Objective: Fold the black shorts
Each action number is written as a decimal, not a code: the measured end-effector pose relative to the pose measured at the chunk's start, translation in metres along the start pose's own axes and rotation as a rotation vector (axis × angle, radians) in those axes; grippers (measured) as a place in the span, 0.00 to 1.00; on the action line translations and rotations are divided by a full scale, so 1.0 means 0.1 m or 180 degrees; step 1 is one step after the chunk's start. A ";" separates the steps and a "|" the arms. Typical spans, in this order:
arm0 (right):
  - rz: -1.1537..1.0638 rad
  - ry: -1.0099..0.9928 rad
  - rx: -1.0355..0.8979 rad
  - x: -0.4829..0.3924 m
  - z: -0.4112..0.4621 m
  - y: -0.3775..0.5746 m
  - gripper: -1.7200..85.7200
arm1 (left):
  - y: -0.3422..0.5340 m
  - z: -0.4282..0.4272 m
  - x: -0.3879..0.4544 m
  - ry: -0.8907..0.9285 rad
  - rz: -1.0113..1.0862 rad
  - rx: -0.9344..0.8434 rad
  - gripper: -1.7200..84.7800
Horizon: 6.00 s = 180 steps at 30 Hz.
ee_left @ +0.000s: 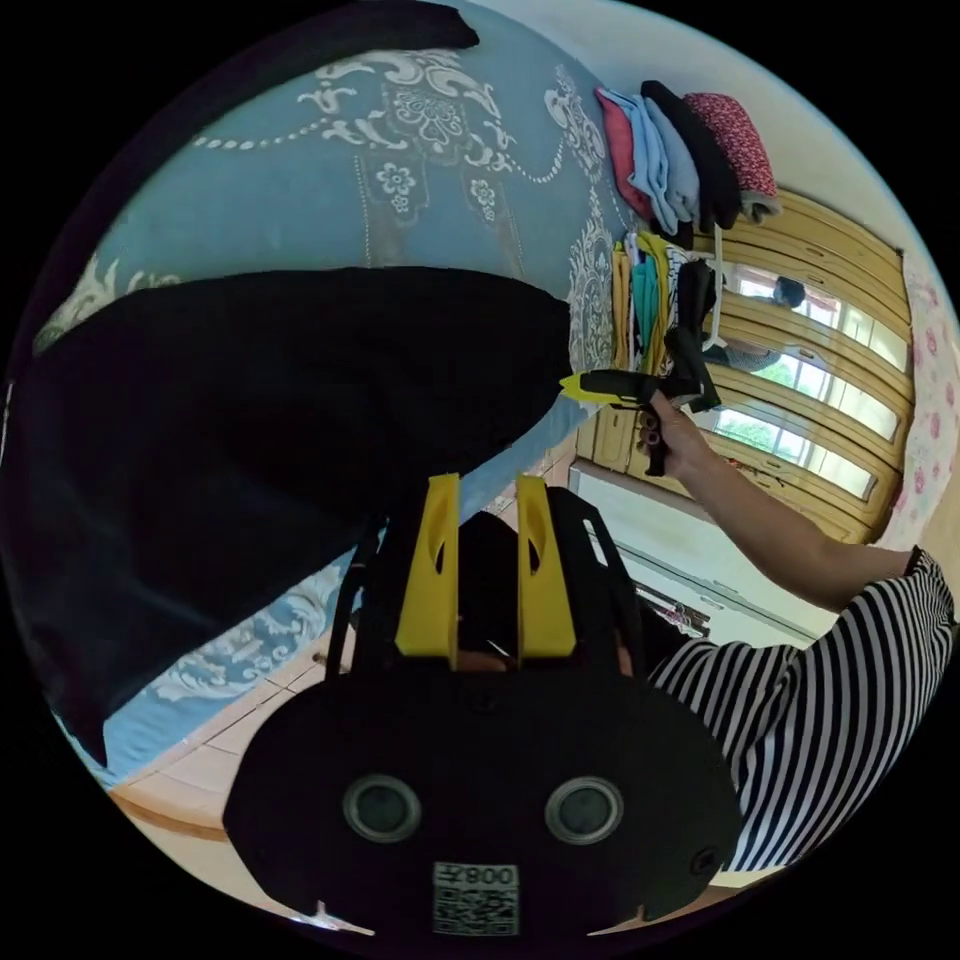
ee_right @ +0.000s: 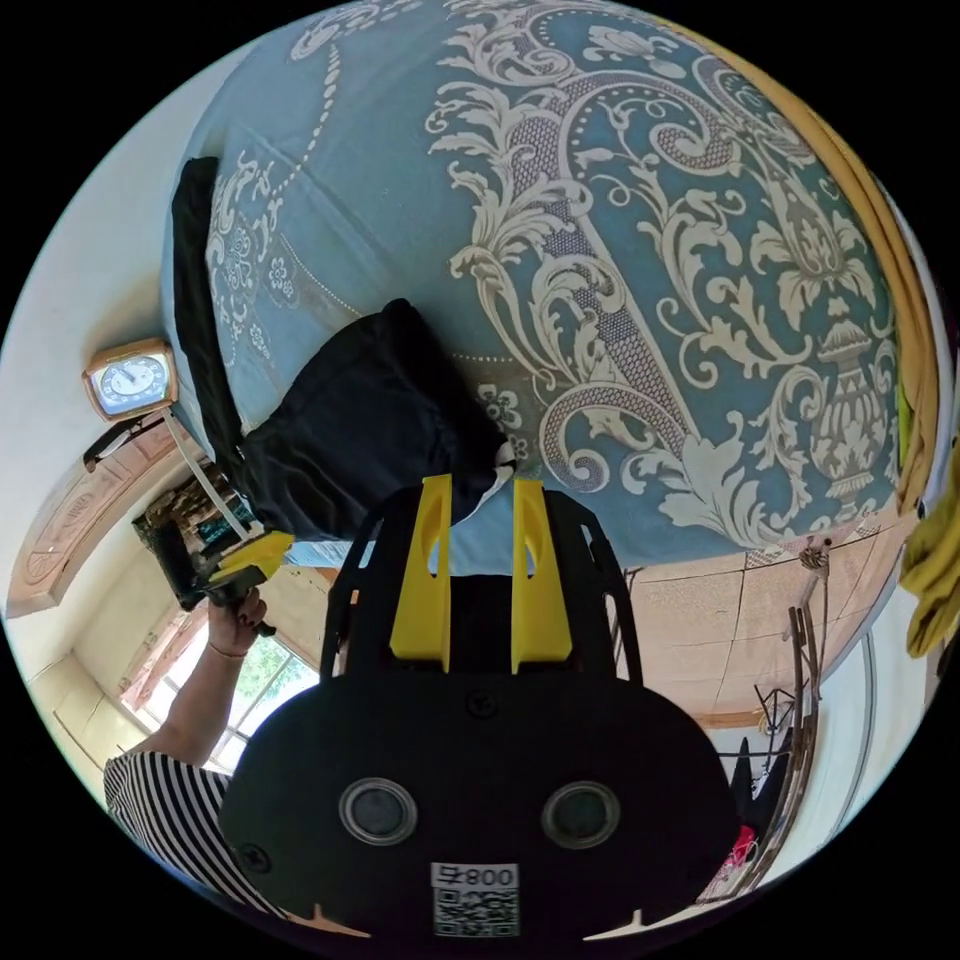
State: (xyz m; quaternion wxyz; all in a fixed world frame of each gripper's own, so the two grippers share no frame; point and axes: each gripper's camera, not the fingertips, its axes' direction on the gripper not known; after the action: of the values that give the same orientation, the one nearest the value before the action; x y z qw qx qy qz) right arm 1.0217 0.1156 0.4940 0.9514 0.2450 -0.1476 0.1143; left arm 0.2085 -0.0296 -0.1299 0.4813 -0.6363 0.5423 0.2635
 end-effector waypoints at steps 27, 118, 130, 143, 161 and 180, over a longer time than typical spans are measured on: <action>-0.0317 -0.0316 0.0565 0.71 -0.93 -0.25 0.07 | -2.96 0.51 2.80 -0.1299 0.2288 -0.0346 0.04; -0.3546 0.0090 -0.0688 -5.76 0.69 -0.52 0.11 | 4.48 -2.70 -1.71 -0.0117 -0.3215 0.3032 0.12; -0.3918 0.0647 -0.1191 -6.61 1.70 -0.03 0.10 | 5.56 -2.69 -2.11 -0.0487 -0.3113 0.3364 0.09; -0.5157 0.1525 0.0207 -8.55 2.22 0.06 0.12 | 5.01 -3.41 -2.83 -0.1383 -0.1830 0.2916 0.10; -0.5027 0.1931 0.0227 -8.88 2.62 -0.10 0.06 | 5.23 -3.64 -3.11 -0.1694 -0.1748 0.2869 0.08; -0.4265 0.1094 -0.0384 -7.18 1.70 0.03 0.06 | 5.86 -2.99 -2.72 -0.1019 -0.2184 0.2908 0.07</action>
State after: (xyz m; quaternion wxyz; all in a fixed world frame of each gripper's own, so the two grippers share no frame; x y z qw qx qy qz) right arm 0.3147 -0.0706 0.3953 0.8388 0.2084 0.1822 -0.4689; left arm -0.4744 -0.1494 0.0304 0.8399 -0.4560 0.2847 -0.0746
